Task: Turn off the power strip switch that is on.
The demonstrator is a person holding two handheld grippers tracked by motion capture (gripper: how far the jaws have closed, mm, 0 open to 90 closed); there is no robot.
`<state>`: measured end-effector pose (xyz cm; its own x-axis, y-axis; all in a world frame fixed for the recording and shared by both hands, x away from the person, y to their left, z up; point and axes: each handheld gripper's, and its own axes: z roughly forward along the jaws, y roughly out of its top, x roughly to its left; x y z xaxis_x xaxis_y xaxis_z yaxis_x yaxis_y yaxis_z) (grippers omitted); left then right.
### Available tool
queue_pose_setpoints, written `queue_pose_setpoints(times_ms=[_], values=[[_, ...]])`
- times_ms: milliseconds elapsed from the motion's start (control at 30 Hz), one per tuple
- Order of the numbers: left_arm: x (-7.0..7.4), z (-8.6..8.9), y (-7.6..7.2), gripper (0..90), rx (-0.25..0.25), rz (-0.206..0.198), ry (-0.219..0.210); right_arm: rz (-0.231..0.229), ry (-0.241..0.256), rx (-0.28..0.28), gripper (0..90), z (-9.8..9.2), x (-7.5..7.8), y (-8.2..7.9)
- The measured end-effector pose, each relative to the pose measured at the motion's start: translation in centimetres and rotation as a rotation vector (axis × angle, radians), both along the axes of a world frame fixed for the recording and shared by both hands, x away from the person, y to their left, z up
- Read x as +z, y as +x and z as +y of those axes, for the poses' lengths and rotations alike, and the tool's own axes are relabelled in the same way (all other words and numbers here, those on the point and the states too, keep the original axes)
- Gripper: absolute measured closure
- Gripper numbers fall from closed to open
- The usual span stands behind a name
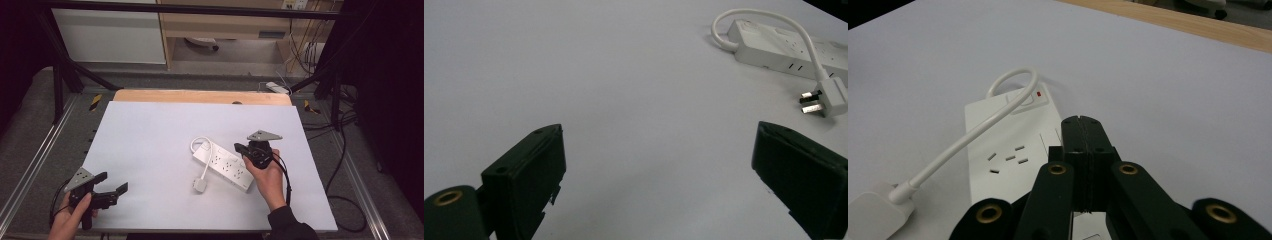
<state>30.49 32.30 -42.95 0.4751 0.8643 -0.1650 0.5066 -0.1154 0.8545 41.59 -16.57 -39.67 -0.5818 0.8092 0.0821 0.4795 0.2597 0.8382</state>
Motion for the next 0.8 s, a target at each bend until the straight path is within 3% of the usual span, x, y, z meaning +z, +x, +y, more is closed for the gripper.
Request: queue_pose_setpoints(times_ms=[800], values=[[0.0,0.0,0.0,7.4,-0.006,0.002,0.007,0.005,-0.018,0.009,90.0,0.3,-1.4,0.0]])
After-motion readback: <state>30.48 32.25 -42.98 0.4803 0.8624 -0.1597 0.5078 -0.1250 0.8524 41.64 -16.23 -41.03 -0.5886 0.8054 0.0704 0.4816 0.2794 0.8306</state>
